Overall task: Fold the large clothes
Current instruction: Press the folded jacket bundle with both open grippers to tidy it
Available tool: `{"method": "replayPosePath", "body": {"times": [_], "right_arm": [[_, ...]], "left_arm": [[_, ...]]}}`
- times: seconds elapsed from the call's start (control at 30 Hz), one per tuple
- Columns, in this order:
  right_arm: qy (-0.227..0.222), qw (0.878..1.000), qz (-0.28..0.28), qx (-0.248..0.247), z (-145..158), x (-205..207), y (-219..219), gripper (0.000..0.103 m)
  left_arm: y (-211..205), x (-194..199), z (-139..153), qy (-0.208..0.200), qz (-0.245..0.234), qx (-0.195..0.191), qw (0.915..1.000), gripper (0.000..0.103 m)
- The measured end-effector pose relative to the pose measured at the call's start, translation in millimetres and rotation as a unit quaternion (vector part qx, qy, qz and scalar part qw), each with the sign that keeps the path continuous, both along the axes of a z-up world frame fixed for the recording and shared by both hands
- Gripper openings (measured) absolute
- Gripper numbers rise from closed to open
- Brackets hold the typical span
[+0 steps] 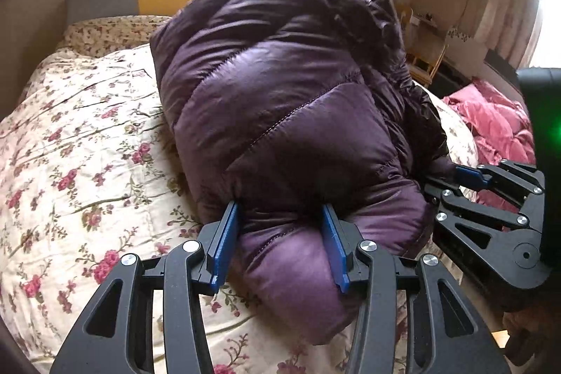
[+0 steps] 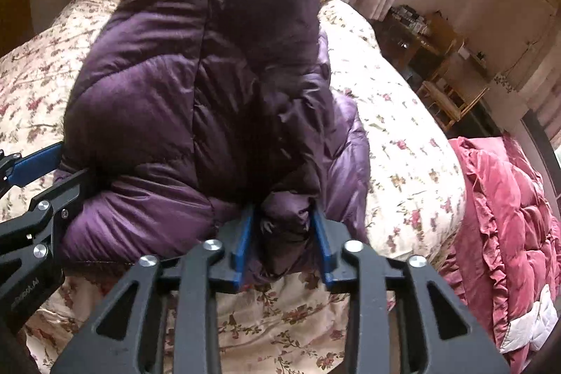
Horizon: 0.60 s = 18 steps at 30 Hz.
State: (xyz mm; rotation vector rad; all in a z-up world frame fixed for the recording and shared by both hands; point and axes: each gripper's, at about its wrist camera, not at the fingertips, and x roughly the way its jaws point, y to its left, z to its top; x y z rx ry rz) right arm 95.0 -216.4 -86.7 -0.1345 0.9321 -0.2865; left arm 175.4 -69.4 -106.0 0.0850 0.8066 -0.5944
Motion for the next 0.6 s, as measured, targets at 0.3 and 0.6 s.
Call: {"method": "replayPosePath", "body": {"times": [0.3, 0.6], "right_arm": [[-0.049, 0.999, 0.013, -0.012, 41.7, -14.5, 15.8, 0.045], [-0.078, 0.995, 0.022, -0.057, 73.3, -6.3, 33.4, 0.044]], "left_arm": [[26.1, -1.1, 20.9, -0.008, 0.026, -0.029, 0.9992, 0.046], [46.4, 7.2, 40.2, -0.028, 0.063, -0.045, 0.9966, 0.045]]}}
